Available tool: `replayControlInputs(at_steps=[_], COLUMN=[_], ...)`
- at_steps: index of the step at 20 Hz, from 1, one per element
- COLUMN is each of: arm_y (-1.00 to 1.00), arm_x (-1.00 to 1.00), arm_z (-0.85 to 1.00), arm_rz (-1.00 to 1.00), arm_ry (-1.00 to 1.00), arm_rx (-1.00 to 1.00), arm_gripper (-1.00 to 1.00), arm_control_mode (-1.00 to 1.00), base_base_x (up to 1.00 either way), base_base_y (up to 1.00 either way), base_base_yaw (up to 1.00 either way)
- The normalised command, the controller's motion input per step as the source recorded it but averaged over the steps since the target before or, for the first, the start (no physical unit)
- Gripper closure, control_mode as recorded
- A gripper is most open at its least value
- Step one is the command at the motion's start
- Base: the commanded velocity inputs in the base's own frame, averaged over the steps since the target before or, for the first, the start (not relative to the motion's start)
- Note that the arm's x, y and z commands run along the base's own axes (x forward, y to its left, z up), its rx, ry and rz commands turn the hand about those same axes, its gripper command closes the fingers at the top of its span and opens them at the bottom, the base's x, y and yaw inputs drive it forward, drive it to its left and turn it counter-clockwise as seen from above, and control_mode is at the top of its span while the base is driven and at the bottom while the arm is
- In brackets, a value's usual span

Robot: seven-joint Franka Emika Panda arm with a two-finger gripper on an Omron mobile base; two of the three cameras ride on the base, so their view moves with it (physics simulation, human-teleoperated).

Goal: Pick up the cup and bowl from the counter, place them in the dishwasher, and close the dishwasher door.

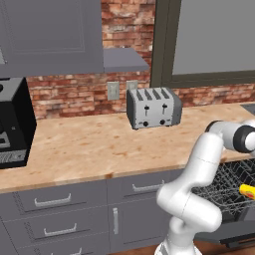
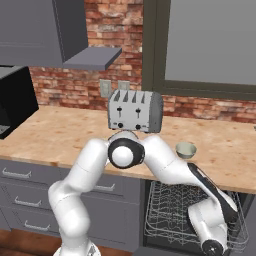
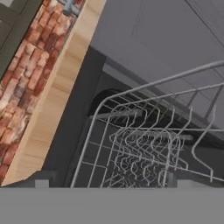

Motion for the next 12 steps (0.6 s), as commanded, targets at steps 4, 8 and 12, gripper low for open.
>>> replayControlInputs(at_steps=[4,8,12], arm_y=[-0.01,0.0,0.0], arm_x=[0.0,-0.05,-0.34], arm_z=[0.09,0.09,0.41], arm_rz=[0.17,0.2,0.18], arm_ry=[0.04,0.11,0.04], arm_rx=[0.0,0.0,0.0], arm_gripper=[-1.0,-1.0,-1.0], arm_control_mode=[-1.0,-1.0,-1.0], base_base_x=[0.0,0.0,0.0], base_base_y=[0.0,0.0,0.0], base_base_yaw=[0.0,0.0,0.0])
